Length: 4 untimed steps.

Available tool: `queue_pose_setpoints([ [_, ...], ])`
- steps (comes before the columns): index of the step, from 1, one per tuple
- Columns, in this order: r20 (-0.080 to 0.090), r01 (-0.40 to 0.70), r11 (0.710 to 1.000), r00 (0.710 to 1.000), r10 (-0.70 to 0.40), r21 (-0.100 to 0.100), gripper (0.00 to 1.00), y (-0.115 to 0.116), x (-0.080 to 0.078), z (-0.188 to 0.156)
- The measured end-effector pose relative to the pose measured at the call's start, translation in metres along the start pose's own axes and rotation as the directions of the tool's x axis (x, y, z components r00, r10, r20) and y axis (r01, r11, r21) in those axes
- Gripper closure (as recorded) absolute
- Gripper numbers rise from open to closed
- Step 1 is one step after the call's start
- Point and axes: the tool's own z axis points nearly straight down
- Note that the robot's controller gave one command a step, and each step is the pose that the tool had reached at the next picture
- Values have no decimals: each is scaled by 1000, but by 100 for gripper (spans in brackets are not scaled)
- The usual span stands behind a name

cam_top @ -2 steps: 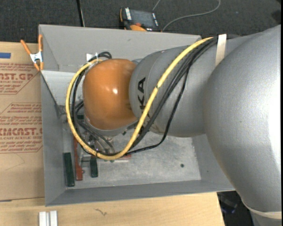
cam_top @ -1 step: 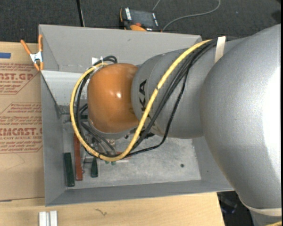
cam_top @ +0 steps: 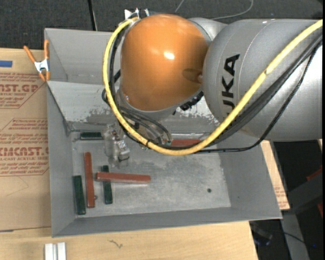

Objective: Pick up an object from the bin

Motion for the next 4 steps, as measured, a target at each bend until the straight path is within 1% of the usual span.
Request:
queue_pose_setpoints([
  [1, -14, 166, 986, 986, -166, -2, 100, -14, 0, 118],
  [2, -7, 165, 986, 986, -165, -2, 0, -13, -2, 114],
  [3, -9, 623, 782, 782, -623, -8, 0, -33, 3, 235],
  [4, -7, 622, 783, 783, -622, -7, 100, -33, 2, 233],
])
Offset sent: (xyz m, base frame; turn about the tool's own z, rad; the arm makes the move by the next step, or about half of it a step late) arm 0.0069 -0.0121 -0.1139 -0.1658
